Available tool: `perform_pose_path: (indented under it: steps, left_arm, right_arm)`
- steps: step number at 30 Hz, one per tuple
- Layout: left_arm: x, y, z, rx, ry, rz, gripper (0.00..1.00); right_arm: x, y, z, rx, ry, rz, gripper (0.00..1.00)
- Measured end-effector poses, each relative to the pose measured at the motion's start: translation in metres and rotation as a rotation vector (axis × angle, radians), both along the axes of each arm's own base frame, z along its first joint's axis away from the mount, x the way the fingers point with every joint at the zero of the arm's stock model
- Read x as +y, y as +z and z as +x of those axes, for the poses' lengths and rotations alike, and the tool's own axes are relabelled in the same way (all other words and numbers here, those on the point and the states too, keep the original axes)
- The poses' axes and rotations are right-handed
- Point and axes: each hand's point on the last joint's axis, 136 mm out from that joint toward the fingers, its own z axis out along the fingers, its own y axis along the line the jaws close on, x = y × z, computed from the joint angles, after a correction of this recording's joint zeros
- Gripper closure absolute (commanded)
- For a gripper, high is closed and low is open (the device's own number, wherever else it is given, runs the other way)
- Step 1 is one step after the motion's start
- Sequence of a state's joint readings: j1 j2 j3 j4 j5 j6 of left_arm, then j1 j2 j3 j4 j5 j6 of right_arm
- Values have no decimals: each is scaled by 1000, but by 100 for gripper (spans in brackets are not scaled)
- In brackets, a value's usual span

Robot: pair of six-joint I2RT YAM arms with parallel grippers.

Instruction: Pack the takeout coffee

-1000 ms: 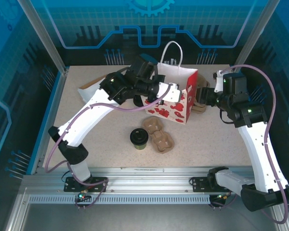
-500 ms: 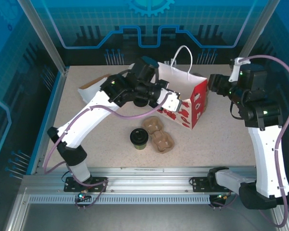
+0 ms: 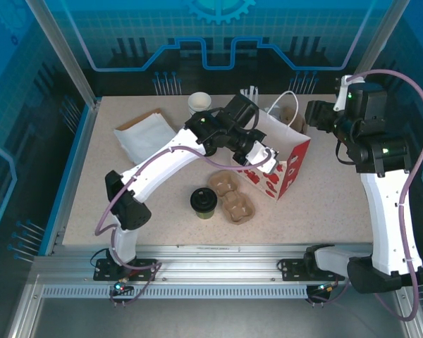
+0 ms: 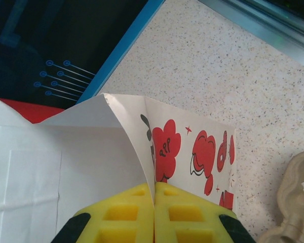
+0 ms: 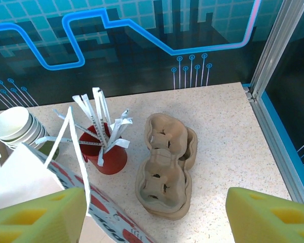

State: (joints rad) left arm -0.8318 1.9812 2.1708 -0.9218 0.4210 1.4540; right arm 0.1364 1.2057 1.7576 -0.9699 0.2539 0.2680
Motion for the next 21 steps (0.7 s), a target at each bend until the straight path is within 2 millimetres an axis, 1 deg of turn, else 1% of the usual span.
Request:
perform_pose_path:
  steps: [3,12,17,20,21]
  left_arm:
    - [-3,-8,2,-7,-21,12,100]
    - [-8,-21,5,-12,-41,33,100]
    - [-8,-23,6,-13,-40,32,96]
    - [-7,-31,11,-12,-31,40,91]
    - [-7,-34,13,-13,-25,44,88]
  right_arm:
    - [0,0,0,1,2,-3,25]
    - [1,-3,2,10,6,-7,26]
    - [5,-5,4,17,25,3,26]
    - [8,-8,6,26,41,12,26]
    - [10,-10,7,31,49,15,26]
